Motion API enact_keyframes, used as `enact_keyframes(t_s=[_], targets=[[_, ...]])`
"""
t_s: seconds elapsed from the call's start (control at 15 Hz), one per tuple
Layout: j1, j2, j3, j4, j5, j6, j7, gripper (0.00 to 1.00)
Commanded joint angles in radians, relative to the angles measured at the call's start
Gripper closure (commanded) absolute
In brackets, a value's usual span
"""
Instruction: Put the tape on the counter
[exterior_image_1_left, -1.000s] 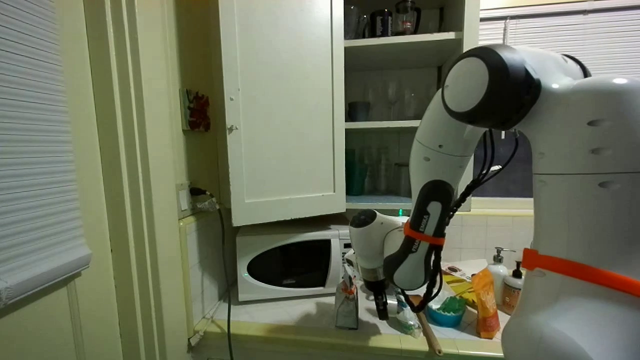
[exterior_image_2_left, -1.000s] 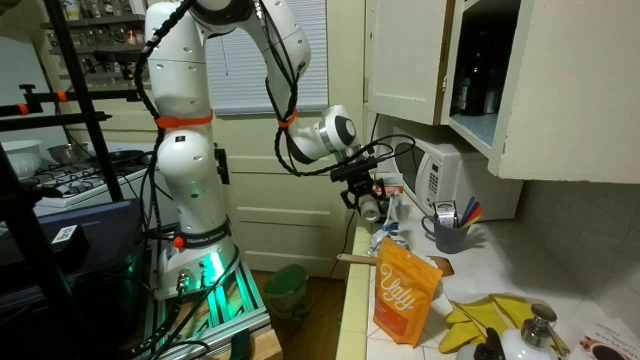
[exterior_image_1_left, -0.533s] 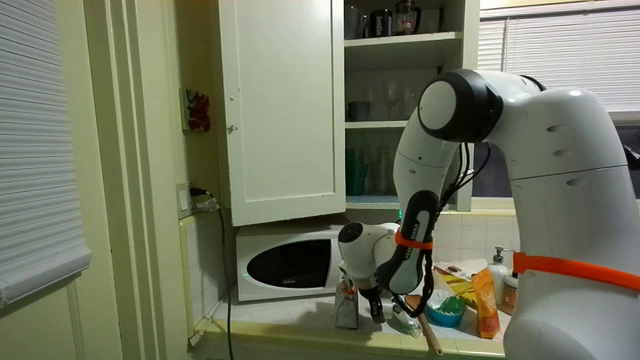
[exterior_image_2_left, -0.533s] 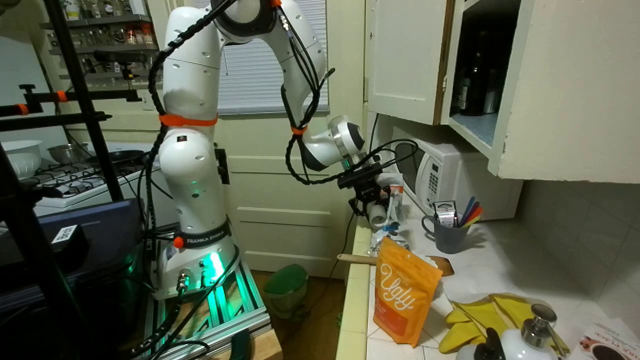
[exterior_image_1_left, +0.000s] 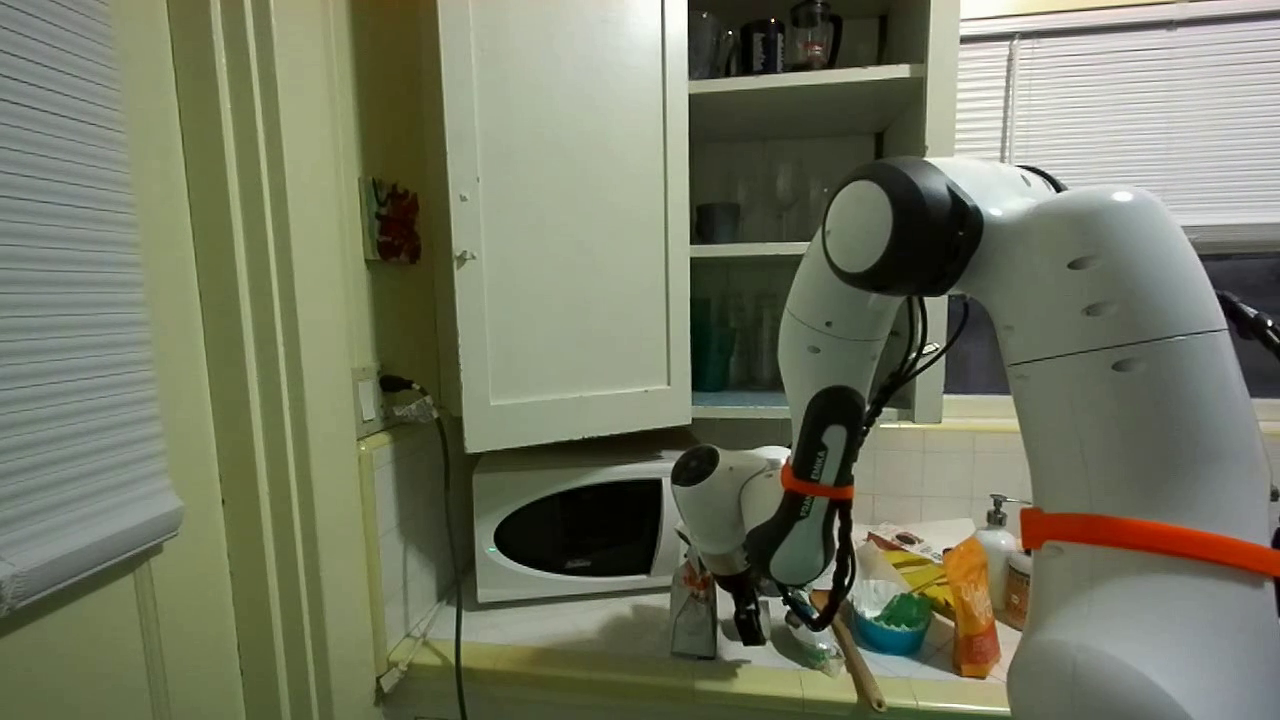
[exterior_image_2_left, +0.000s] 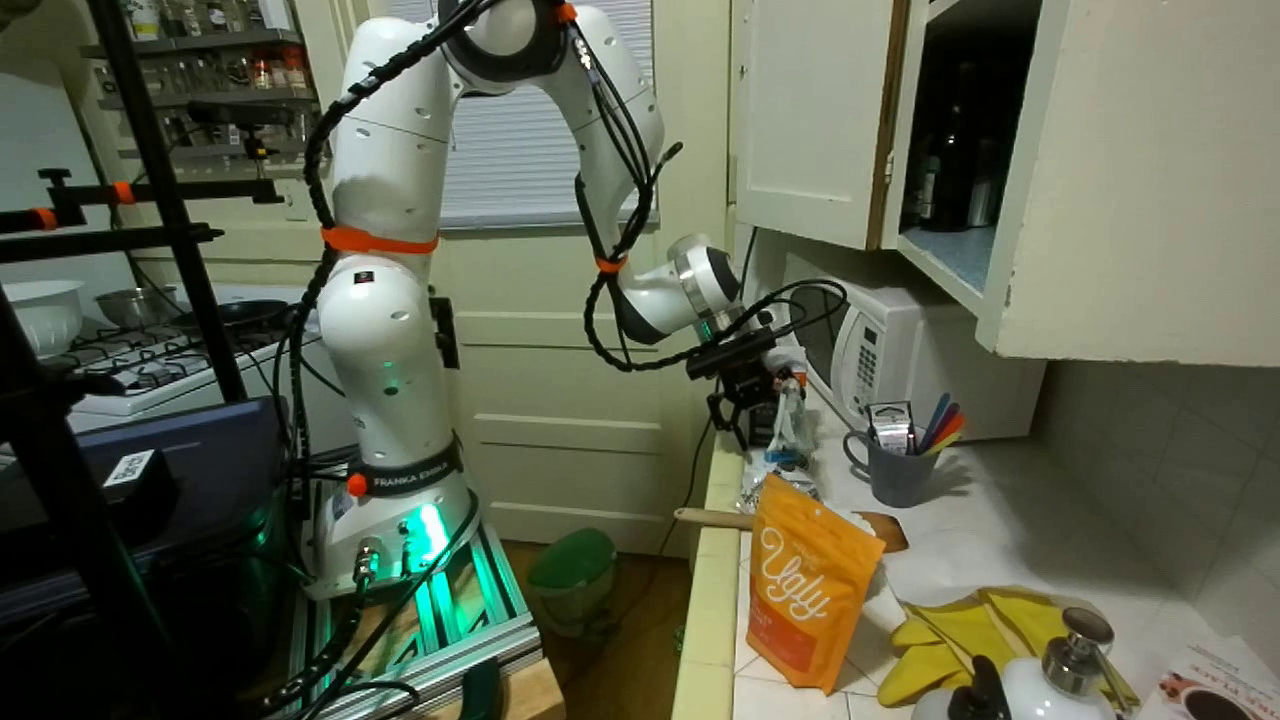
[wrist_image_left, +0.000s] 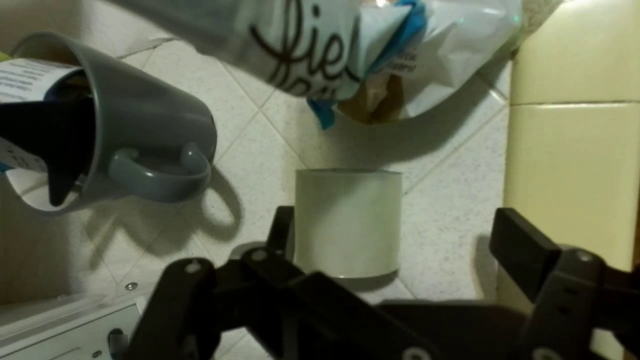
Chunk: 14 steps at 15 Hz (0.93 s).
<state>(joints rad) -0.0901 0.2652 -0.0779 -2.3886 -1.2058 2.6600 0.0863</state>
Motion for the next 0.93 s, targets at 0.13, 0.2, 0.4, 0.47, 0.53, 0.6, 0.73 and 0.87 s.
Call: enact_keyframes(t_s=[0.13,0.2,0.4,0.47,0.53,0.6,0.73,0.87], targets=[[-0.024,-0.125,0.023,-0.109,0.156,0.043,-0.116,0.0],[-0.03,-0.161,0.029,-0.142,0.225,0.057,-0.162,0.0],[-0.044,-0.305,0.021,-0.259,0.472,0.094,-0.281,0.0],[-0.042,-0.357,0.008,-0.287,0.535,0.104,-0.291,0.0],[-0.041,-0.414,-0.005,-0.316,0.603,0.103,-0.319,0.0],[-0.041,-0.463,-0.022,-0.332,0.663,0.088,-0.336,0.0],[-0.044,-0.554,-0.053,-0.352,0.754,0.06,-0.345,0.0],[-0.052,-0.48,-0.032,-0.301,0.713,0.076,-0.332,0.0]])
